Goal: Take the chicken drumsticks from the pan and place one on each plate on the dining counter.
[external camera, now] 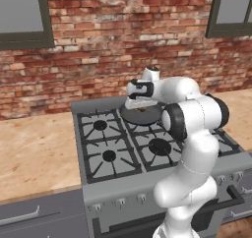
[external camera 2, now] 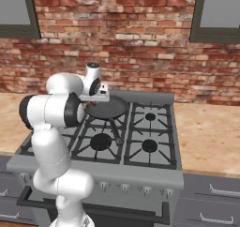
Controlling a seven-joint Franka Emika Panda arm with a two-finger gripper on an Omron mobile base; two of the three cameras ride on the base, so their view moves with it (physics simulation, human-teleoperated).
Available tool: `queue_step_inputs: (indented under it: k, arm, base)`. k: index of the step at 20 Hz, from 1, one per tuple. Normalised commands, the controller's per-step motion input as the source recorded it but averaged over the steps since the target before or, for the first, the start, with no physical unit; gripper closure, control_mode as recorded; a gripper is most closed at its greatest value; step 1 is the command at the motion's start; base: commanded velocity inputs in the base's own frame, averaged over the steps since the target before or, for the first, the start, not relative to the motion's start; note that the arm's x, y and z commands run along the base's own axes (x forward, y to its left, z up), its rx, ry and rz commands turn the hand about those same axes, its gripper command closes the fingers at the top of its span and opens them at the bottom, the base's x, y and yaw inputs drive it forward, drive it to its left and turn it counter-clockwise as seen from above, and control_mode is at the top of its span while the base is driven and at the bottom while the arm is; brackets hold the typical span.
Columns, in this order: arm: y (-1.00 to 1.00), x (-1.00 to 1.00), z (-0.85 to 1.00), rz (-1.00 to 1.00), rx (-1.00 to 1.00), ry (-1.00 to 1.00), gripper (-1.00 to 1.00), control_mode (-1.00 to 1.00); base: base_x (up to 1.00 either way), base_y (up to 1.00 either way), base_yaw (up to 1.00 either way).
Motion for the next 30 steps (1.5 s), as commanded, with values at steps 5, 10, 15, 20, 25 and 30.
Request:
queue_step_inputs:
  k: [5,10,15,20,25,30]
  arm:
    - [-0.05,-0.68,0.31,0.0,0.0,-0.03,1.0,-1.0]
    - [-0.14,-0.65,0.3,0.0,0.0,-0.03,1.0,-1.0]
    - [-0.13,-0.64,0.25,0.0,0.0,-0.04,1.0,-1.0]
    - [-0.06,-0.62,0.11,0.0,0.0,-0.05,1.0,-1.0]
    - [-0.02,-0.49,0.04,0.0,0.0,-0.09,1.0,-1.0]
    - [0.0,0.0,0.0,0.0,0.0,0.0,1.0,1.0]
  base:
    - [0.0,0.0,0.0]
    - [0.0,0.0,0.0]
    - [0.0,0.0,0.0]
    - [0.0,0.0,0.0]
    - [0.0,0.0,0.0]
    - [-0.06,-0.01,0.0]
